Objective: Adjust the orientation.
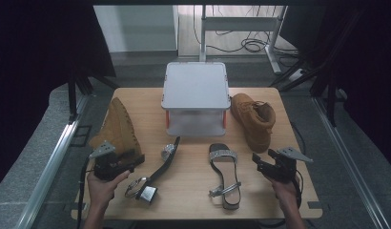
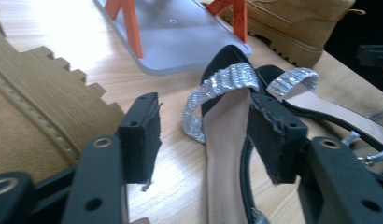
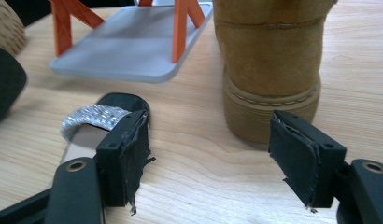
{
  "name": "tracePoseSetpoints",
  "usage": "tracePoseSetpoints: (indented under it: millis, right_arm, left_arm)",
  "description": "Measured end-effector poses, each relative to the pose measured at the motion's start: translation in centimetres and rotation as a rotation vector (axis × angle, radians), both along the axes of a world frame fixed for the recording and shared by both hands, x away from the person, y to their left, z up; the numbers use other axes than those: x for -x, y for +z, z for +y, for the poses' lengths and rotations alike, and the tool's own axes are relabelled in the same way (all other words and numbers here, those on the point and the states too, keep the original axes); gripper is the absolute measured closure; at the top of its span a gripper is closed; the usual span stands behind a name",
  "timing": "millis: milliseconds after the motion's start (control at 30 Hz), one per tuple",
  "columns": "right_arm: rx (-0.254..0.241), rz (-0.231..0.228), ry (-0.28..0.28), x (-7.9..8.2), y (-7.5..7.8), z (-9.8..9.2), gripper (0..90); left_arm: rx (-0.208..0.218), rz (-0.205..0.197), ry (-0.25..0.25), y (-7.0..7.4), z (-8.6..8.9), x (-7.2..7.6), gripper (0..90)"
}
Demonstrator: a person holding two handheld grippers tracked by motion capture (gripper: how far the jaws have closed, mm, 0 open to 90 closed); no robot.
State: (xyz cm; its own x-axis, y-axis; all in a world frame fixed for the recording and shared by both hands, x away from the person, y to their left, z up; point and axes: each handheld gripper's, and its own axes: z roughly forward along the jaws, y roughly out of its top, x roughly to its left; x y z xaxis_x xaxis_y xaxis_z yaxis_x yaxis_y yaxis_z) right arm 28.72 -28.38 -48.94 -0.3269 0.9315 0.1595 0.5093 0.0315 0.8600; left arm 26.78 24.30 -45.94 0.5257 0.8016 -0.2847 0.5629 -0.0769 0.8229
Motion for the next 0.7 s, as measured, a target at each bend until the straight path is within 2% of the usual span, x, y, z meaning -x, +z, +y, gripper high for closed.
tracePoseSetpoints:
  millis: [33, 67, 133, 200, 333, 467, 600, 700]
  right_arm:
    - [0.0, 0.0, 0.0, 0.0, 0.0, 0.0, 29.4]
    - [0.021, 0.005, 0.002, 0.0, -0.1, -0.1, 29.5]
    - [0.022, 0.007, 0.002, 0.0, -0.1, -0.1, 29.5]
    - [0.023, 0.005, -0.002, 0.0, 0.0, 0.0, 30.1]
    - [0.038, 0.011, 0.002, -0.1, -0.1, 0.3, 30.3]
    - [0.053, 0.014, 0.008, -0.3, -0.1, 0.8, 30.3]
    - [0.052, 0.022, 0.008, -0.2, 0.1, 1.0, 30.9]
    - [0.047, 0.029, 0.006, -0.2, 0.2, 1.1, 31.0]
  left_arm:
    - [0.0, 0.0, 0.0, 0.0, 0.0, 0.0, 48.8]
    - [-0.003, 0.003, 0.003, 0.0, 0.2, 0.0, 51.9]
    - [-0.003, 0.003, 0.006, 0.0, 0.3, 0.0, 52.9]
    - [0.011, 0.0, 0.006, 0.1, 0.4, 0.4, 58.2]
    - [0.007, -0.005, 0.007, 0.2, 0.6, 0.7, 63.6]
    - [0.009, -0.006, 0.006, 0.4, 0.8, 1.1, 79.0]
    - [0.01, -0.006, 0.008, 0.6, 0.9, 1.5, 89.6]
    - [-0.003, -0.006, 0.01, 1.0, 0.9, 1.7, 90.0]
